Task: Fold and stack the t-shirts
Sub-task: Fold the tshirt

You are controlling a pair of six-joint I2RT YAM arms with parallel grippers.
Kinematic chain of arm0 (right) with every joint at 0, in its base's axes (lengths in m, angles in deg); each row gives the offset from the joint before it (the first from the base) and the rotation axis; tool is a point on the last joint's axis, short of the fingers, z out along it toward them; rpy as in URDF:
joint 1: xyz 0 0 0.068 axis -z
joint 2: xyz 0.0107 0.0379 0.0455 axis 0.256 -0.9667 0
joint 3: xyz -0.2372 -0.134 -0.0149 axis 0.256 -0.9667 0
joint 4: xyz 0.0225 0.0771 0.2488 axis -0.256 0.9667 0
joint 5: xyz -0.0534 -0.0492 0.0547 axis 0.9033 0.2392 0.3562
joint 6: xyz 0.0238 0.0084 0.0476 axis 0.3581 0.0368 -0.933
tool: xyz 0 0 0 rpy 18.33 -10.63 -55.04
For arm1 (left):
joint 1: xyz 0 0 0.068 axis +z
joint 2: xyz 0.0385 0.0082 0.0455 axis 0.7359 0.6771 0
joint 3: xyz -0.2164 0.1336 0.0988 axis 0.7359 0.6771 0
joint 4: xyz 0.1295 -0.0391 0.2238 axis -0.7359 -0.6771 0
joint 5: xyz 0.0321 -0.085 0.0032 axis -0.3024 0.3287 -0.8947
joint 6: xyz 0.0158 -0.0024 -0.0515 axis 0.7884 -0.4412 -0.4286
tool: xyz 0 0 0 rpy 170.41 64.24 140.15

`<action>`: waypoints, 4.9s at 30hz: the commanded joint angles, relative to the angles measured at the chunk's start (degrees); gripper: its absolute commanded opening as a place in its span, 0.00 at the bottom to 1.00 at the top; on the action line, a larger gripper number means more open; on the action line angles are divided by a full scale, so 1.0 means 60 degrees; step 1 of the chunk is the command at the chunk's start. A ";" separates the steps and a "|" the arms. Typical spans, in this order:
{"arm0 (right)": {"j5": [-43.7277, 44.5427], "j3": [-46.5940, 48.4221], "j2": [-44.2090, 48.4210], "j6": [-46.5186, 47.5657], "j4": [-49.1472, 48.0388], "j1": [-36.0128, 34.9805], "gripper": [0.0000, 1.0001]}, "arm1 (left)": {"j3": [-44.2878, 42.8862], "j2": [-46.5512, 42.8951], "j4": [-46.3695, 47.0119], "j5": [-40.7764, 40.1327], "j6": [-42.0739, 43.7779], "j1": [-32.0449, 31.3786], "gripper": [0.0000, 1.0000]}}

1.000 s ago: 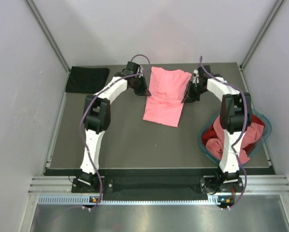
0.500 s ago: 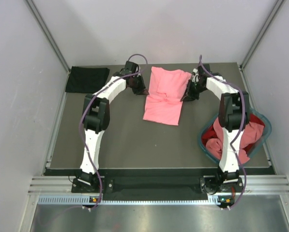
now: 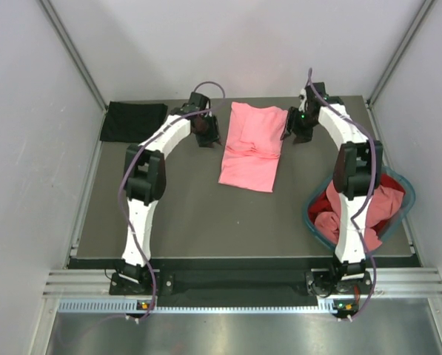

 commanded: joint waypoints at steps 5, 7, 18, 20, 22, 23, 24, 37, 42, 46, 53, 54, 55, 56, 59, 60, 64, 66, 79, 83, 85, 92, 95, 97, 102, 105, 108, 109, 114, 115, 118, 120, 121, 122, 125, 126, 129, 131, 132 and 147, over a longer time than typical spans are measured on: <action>0.2068 -0.0442 0.1532 -0.0101 0.0720 -0.1254 0.57 | 0.3831 -0.3730 0.0486 -0.0322 0.0419 0.0069 0.41; 0.2347 -0.0926 0.1694 -0.0763 0.0310 -0.1928 0.57 | 0.4857 -0.4446 0.0589 -0.0160 0.0303 0.0054 0.39; 0.3930 -0.0065 0.0276 -0.2538 0.0074 -0.3688 0.57 | 0.7573 -0.6501 0.1044 0.0398 0.0170 0.0054 0.29; 0.3814 0.0126 0.0025 -0.2480 0.0002 -0.3688 0.56 | 0.7764 -0.6662 0.1029 0.0442 0.0141 0.0054 0.29; 0.3755 0.0214 -0.0253 -0.2407 -0.0116 -0.3703 0.56 | 0.7866 -0.6779 0.1029 0.0413 0.0155 0.0054 0.29; 0.3827 0.0316 -0.0341 -0.2334 -0.0247 -0.3688 0.56 | 0.7867 -0.6765 0.1015 0.0413 0.0170 0.0054 0.29; 0.3900 0.0332 -0.0444 -0.2290 -0.0335 -0.3688 0.56 | 0.7852 -0.6765 0.0985 0.0427 0.0185 0.0054 0.29; 0.5131 0.1503 -0.1338 -0.1908 -0.0234 -0.3395 0.56 | 0.7194 -0.6224 0.0824 0.0705 0.0273 0.0054 0.28; 0.5263 0.2074 -0.1762 -0.1718 -0.0248 -0.3190 0.56 | 0.6973 -0.6047 0.0736 0.0735 0.0346 0.0054 0.28; 0.5278 0.2295 -0.1924 -0.1470 -0.0584 -0.2927 0.56 | 0.7031 -0.5974 0.0721 0.0866 0.0361 0.0054 0.28; 0.4519 0.3146 -0.1926 -0.0577 -0.0321 -0.2297 0.57 | 0.7383 -0.5725 0.1567 0.2474 0.0244 0.0054 0.48; 0.4429 0.3014 -0.1445 -0.0401 -0.0321 -0.2253 0.58 | 0.7499 -0.5667 0.1745 0.2608 0.0142 0.0054 0.49; 0.4370 0.2839 -0.1180 -0.0139 -0.0336 -0.2224 0.58 | 0.7530 -0.5608 0.1921 0.2740 0.0054 0.0054 0.50; 0.4268 0.2431 -0.0901 -0.0034 -0.0307 -0.2180 0.59 | 0.7573 -0.5550 0.2256 0.2901 -0.0020 0.0054 0.52; 0.3699 0.1378 0.0300 0.0347 -0.0292 -0.2135 0.68 | 0.7370 -0.5096 0.2566 0.3560 -0.0137 0.0054 0.54; 0.3392 0.1097 0.0810 0.0434 -0.0263 -0.2106 0.70 | 0.7122 -0.4747 0.2640 0.3910 -0.0137 0.0054 0.54; 0.1679 -0.0879 0.1970 0.0567 -0.0421 -0.1872 0.76 | 0.6432 -0.3968 0.2538 0.4250 -0.0166 0.0084 0.55; 0.0915 -0.2095 0.2615 0.0538 -0.0729 -0.1740 0.78 | 0.6140 -0.3778 0.2480 0.4149 -0.0152 0.0084 0.55; -0.1914 -0.7328 0.4506 -0.1424 -0.4173 -0.1008 0.65 | 0.5509 -0.2400 0.2042 0.3755 -0.1222 0.0230 0.54; -0.2192 -0.8104 0.4580 -0.1995 -0.4788 -0.0803 0.65 | 0.5333 -0.2371 0.1542 0.3138 -0.1031 0.0230 0.55; -0.2207 -0.8338 0.4580 -0.2172 -0.5022 -0.0788 0.66 | 0.5318 -0.2254 0.1585 0.3181 -0.1177 0.0230 0.56; -0.2149 -0.8691 0.4507 -0.2465 -0.5360 -0.0642 0.67 | 0.5318 -0.1814 0.2142 0.3284 -0.1719 0.0186 0.54; -0.1988 -0.8691 0.4448 -0.2509 -0.5375 -0.0641 0.66 | 0.5361 -0.1770 0.2288 0.3269 -0.1836 0.0128 0.54; -0.1886 -0.8721 0.4433 -0.2524 -0.5360 -0.0626 0.65 | 0.5347 -0.1726 0.2318 0.3284 -0.1881 0.0084 0.53; -0.1797 -0.8750 0.4302 -0.2553 -0.5375 -0.0583 0.62 | 0.5376 -0.1594 0.2362 0.3240 -0.2042 -0.0063 0.50; -0.1885 -0.8735 0.4170 -0.2582 -0.5433 -0.0583 0.59 | 0.5479 -0.1565 0.2494 0.3269 -0.2159 -0.0092 0.49; -0.1914 -0.8881 0.4155 -0.2626 -0.5536 -0.0583 0.59 | 0.5479 -0.1491 0.2509 0.3254 -0.2188 -0.0092 0.45; -0.1929 -0.8911 0.4112 -0.2641 -0.5565 -0.0583 0.59 | 0.5479 -0.1477 0.2523 0.3225 -0.2174 -0.0092 0.44; -0.2133 -0.9043 0.3921 -0.2714 -0.5814 -0.0583 0.54 | 0.5494 -0.1491 0.2523 0.3196 -0.2100 -0.0092 0.37; -0.2192 -0.9043 0.3848 -0.2729 -0.5843 -0.0583 0.52 | 0.5494 -0.1477 0.2538 0.3210 -0.2086 -0.0092 0.35; -0.2193 -0.9014 0.3731 -0.2787 -0.5961 -0.0583 0.50 | 0.5523 -0.1477 0.2596 0.3210 -0.2071 -0.0092 0.28; -0.2193 -0.8941 0.3614 -0.2685 -0.6020 -0.0583 0.44 | 0.5523 -0.1477 0.2640 0.3210 -0.2056 -0.0092 0.22; -0.2222 -0.8824 0.3454 -0.2656 -0.6020 -0.0583 0.31 | 0.5552 -0.1462 0.2669 0.3210 -0.2042 -0.0092 0.19; -0.2251 -0.8765 0.3365 -0.2612 -0.6005 -0.0583 0.23 | 0.5552 -0.1448 0.2670 0.3225 -0.2027 -0.0092 0.10; -0.2120 -0.8604 0.3349 -0.2451 -0.5888 -0.0597 0.02 | 0.5713 -0.1593 0.2611 0.3021 -0.1881 -0.0092 0.00; -0.2076 -0.8545 0.3407 -0.2378 -0.5714 -0.0612 0.01 | 0.5786 -0.1695 0.2597 0.2933 -0.1852 -0.0092 0.00; -0.1871 -0.8501 0.3583 -0.1939 -0.5086 -0.0773 0.00 | 0.6312 -0.2076 0.2582 0.2786 -0.1734 -0.0092 0.00; -0.1797 -0.8646 0.3715 -0.1705 -0.4921 -0.0963 0.00 | 0.6898 -0.2486 0.2669 0.2815 -0.1720 -0.0092 0.00; -0.1783 -0.8923 0.3817 -0.1660 -0.4892 -0.1021 0.00 | 0.7117 -0.2647 0.2771 0.2786 -0.1720 -0.0107 0.00; -0.1241 -1.3038 0.7756 -0.2655 -0.5580 -0.2882 0.00 | 1.1132 -0.6368 0.3241 0.2639 -0.1939 -0.0560 0.00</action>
